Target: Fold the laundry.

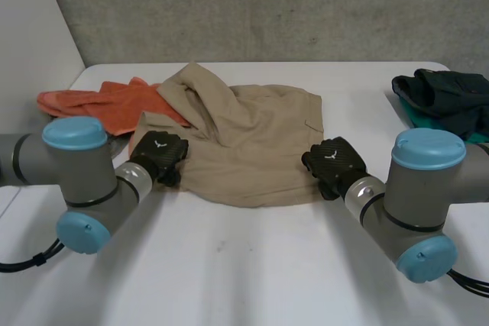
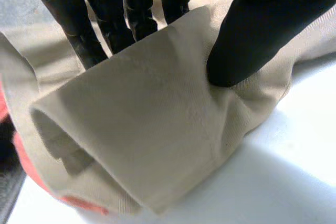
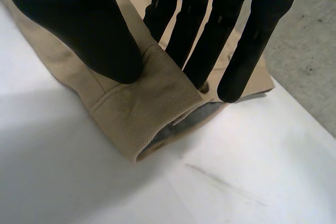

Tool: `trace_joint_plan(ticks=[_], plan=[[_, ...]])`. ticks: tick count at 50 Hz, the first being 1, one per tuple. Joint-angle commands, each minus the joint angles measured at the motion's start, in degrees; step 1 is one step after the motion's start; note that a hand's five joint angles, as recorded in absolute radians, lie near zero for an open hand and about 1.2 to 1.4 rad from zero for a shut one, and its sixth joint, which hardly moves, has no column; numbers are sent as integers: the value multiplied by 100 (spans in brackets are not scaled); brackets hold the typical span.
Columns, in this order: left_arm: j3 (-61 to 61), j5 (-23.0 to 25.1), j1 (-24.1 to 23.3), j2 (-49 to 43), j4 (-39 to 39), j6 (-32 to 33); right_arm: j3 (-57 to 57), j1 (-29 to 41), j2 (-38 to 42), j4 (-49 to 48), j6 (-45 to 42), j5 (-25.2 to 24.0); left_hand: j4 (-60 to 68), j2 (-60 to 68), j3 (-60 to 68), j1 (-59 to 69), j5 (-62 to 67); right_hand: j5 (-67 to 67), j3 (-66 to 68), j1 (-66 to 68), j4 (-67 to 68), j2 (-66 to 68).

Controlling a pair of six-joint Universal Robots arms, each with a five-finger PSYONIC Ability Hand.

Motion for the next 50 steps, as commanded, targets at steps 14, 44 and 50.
trace_joint_plan(ticks=[14, 44, 50], plan=[[-666, 41, -645, 2071, -3074, -542, 213, -312, -1460, 3165, -1755, 280, 1155, 1161, 1194, 1436, 1456, 1367, 1213, 1967, 1151, 1449], [-2386, -583, -2005, 3500, -3906, -489, 1856, -856, -3261, 4104, -3020, 561, 1155, 1161, 1194, 1436, 1456, 1367, 1213, 1967, 1151, 1449], [-2678, -644, -2560, 3686, -3961, -489, 2401, -997, -3578, 4122, -3231, 404, 1155, 1161, 1194, 1436, 1456, 1367, 1213, 1967, 1151, 1449]])
